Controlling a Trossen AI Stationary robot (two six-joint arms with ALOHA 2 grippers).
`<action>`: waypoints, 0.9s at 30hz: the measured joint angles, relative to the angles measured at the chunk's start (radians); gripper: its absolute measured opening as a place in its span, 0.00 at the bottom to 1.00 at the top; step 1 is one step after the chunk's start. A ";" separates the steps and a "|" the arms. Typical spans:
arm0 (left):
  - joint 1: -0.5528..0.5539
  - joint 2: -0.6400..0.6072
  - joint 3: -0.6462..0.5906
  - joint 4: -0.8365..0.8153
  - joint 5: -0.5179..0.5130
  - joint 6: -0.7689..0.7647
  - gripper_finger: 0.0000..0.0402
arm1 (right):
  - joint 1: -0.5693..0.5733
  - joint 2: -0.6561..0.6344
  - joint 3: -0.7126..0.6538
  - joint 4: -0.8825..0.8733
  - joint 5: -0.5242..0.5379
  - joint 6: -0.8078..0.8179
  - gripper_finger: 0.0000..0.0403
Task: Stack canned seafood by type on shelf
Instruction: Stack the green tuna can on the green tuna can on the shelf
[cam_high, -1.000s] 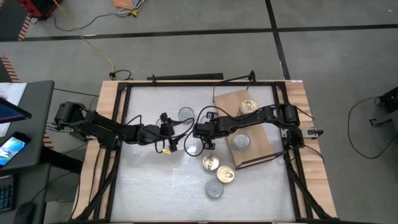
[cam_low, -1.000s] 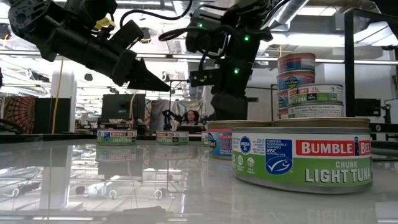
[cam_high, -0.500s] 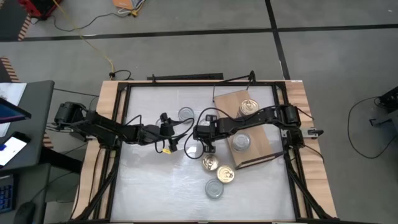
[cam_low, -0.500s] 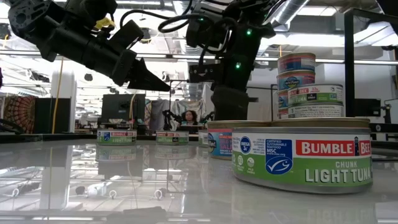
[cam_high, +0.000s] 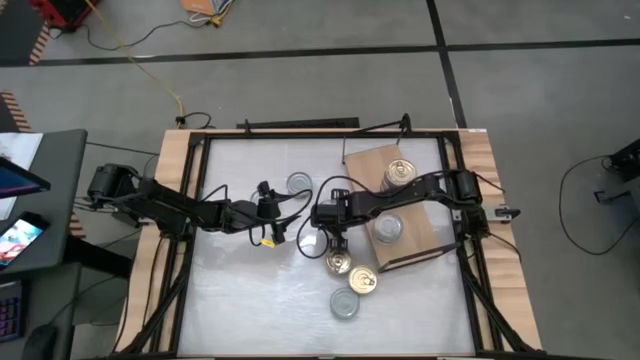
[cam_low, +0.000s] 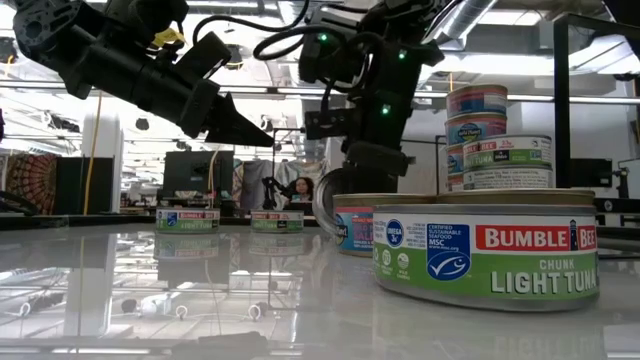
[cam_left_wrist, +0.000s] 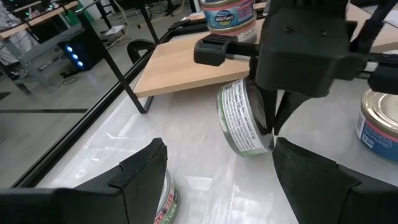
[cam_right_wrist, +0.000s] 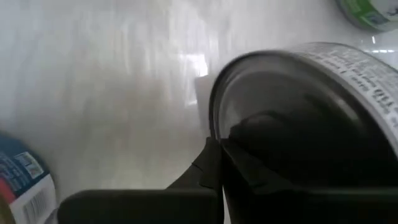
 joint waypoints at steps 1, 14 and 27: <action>0.000 0.000 0.000 0.000 0.000 0.000 0.69 | 0.005 0.000 0.000 -0.002 0.001 0.000 0.09; 0.000 0.000 0.000 0.000 0.000 -0.003 0.69 | 0.048 -0.009 -0.002 -0.107 -0.002 -0.004 0.09; 0.000 0.000 0.000 0.001 0.008 -0.004 0.69 | 0.095 -0.013 0.231 -0.267 0.016 -0.174 0.12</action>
